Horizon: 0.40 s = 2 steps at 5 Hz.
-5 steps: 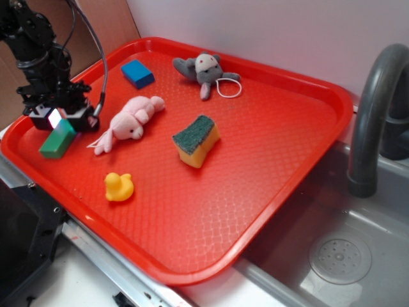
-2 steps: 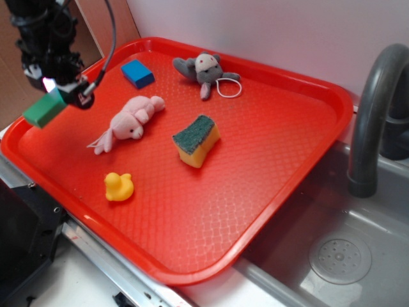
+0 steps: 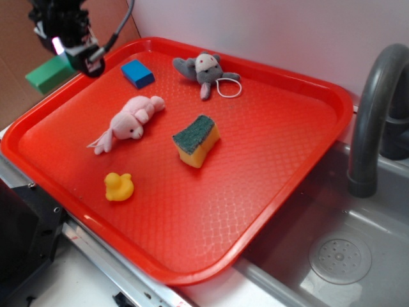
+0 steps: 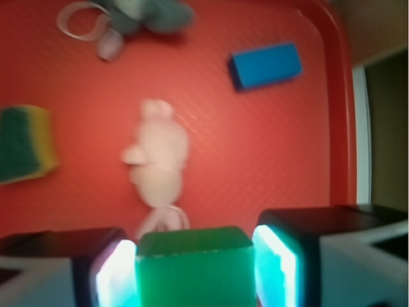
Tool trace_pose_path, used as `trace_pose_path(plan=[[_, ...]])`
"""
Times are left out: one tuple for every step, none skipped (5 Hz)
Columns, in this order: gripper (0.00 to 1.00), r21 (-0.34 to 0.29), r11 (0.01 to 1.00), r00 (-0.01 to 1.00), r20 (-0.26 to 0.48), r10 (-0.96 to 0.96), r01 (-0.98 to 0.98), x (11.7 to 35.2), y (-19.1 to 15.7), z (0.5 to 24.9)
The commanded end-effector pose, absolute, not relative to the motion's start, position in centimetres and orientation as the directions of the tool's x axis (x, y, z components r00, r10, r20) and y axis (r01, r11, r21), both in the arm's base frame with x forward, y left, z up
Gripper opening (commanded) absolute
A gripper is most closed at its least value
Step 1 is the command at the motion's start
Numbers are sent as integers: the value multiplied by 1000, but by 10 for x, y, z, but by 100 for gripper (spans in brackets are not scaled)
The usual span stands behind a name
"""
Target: Grab the green block.
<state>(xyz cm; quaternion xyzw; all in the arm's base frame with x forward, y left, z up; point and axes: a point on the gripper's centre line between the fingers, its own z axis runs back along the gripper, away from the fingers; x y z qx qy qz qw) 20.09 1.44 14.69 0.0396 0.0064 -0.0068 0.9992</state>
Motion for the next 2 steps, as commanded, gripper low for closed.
trace_pose_path(plan=[[0,117,989,988,108,-106,93,213,-12,218],[0,161,984,995,46,-88,79,217,-4,217]])
